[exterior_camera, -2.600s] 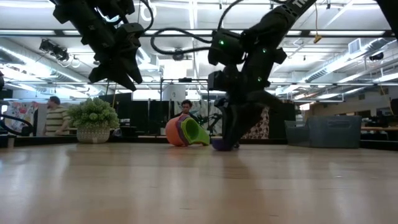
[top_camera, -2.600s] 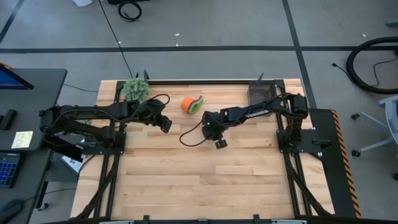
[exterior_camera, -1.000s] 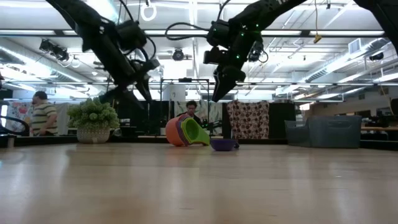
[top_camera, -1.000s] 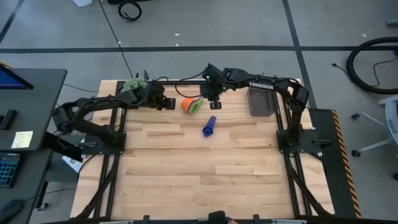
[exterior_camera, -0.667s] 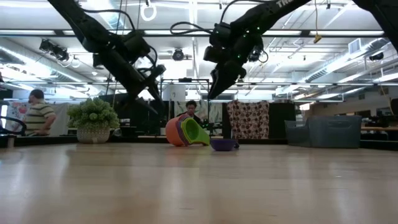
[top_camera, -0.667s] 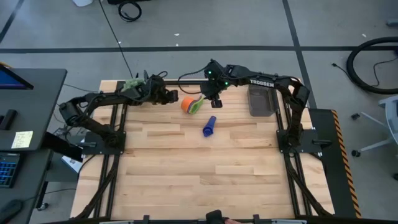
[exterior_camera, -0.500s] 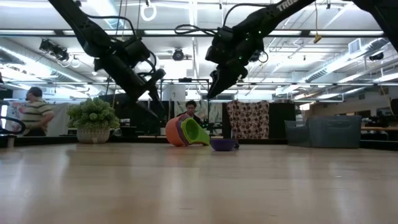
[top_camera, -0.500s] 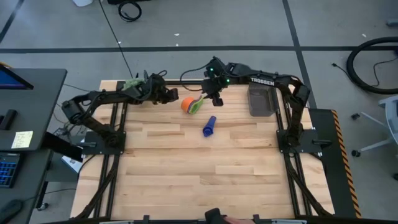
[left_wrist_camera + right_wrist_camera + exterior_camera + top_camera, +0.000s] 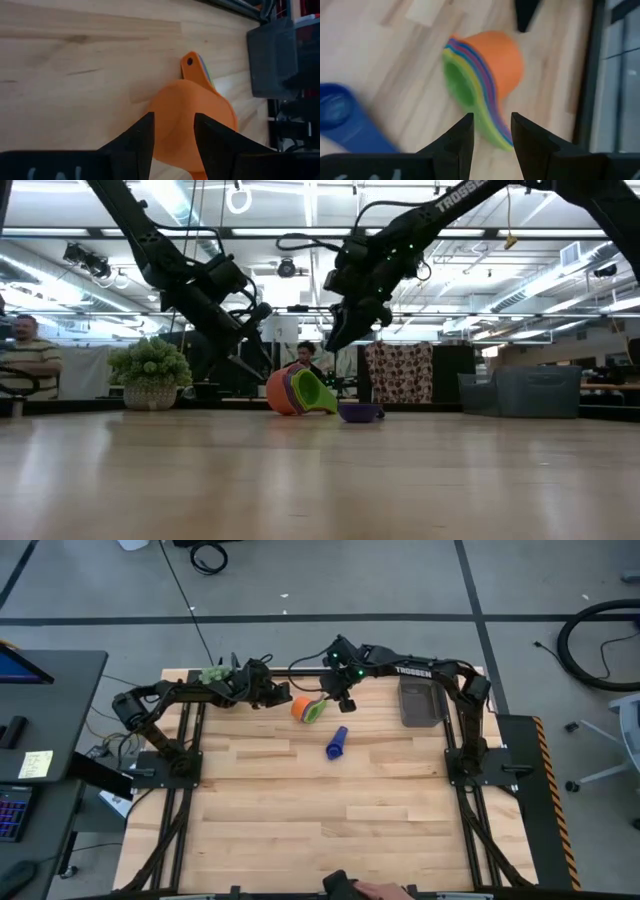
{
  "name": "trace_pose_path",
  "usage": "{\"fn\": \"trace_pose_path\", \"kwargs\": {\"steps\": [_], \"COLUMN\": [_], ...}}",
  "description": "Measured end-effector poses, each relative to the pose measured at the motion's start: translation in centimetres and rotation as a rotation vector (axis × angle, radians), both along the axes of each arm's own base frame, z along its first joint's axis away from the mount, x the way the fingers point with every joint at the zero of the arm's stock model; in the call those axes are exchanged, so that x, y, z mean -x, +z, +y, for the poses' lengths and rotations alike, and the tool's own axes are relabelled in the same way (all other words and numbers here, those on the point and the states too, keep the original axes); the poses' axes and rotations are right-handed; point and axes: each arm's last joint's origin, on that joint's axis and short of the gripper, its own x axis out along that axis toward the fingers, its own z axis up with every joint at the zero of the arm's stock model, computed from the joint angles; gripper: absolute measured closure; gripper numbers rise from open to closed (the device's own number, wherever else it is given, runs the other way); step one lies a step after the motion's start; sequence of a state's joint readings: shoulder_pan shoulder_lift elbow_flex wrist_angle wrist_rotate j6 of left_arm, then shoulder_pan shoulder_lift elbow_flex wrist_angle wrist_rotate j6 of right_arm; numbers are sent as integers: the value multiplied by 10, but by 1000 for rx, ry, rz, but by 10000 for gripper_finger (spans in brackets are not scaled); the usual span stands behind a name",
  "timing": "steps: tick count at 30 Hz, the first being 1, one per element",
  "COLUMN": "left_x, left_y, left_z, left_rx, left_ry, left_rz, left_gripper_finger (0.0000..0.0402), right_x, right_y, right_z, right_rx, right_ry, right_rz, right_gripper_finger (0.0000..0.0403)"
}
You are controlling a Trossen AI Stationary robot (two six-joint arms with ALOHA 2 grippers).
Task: Nest measuring cups in basket
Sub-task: Put the stack of measuring cups into the black bin
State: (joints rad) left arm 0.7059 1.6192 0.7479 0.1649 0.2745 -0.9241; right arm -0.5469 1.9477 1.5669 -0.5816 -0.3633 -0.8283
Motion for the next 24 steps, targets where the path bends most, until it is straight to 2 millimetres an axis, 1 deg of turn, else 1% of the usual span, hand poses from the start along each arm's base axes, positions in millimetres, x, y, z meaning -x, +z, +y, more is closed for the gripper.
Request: {"fn": "trace_pose_path", "kwargs": {"steps": [6,8,13,17,20,24], "left_x": [1,2,2,2,2,2], "left_y": [-1,-1,-1,-1,-1,-1], "left_z": [1,0,0,0,0,0], "left_rx": [3,8,9,9,3,-6], "left_ry": [6,7,6,4,-2,-12], "left_rz": [8,13,14,17,21,25], "left_gripper_finger": [260,260,260,260,260,260], "right_x": [-7,-6,-11,-14,-17,-21], "right_y": [-8,-11,-15,-22,-21,-21], "right_z": [-4,-3,-5,-5,-2,4], "right_rx": [-45,-68,-53,-50,-29,-20], "right_ry": [46,56,60,29,28,-24], "right_rz": [-56,-51,-76,-51,-56,-33], "right_gripper_finger": [269,269,269,269,269,266]}}
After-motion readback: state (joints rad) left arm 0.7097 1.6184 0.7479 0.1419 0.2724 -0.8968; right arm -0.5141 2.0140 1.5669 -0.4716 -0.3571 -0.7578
